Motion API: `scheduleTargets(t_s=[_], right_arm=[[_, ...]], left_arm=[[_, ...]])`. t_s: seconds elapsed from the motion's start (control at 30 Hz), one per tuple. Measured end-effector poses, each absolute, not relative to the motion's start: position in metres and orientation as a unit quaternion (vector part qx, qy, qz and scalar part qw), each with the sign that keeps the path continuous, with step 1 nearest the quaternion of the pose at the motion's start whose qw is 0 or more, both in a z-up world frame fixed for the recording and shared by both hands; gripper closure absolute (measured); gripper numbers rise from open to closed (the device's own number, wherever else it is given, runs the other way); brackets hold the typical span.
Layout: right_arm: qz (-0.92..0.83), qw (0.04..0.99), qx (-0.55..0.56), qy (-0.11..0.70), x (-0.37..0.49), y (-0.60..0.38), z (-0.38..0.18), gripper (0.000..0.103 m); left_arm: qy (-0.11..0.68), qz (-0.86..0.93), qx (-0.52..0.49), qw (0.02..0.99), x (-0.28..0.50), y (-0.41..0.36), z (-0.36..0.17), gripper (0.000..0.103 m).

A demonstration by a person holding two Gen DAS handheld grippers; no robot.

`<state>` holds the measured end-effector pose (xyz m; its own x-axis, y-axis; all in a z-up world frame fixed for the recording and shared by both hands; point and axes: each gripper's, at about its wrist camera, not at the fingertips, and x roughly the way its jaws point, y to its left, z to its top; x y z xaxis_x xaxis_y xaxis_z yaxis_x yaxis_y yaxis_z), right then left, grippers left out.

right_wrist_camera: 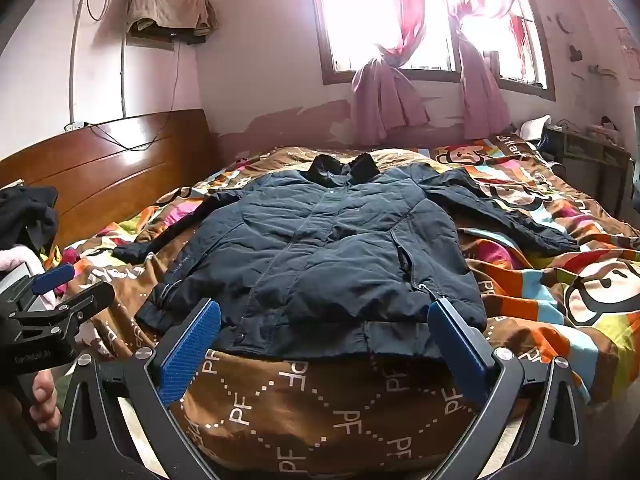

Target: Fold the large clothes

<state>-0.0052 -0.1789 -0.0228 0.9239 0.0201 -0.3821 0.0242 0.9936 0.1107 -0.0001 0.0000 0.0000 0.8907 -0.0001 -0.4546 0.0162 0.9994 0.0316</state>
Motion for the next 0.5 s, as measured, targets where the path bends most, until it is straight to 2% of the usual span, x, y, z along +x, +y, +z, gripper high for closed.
scheduleTargets(t_s=[0.5], right_arm=[[-0.001, 0.979, 0.057, 0.196, -0.0053, -0.1798, -0.0228, 0.001]], left_arm=[[0.235, -0.004, 0.015, 0.972, -0.0002, -0.0007, -0.0005, 0.0]])
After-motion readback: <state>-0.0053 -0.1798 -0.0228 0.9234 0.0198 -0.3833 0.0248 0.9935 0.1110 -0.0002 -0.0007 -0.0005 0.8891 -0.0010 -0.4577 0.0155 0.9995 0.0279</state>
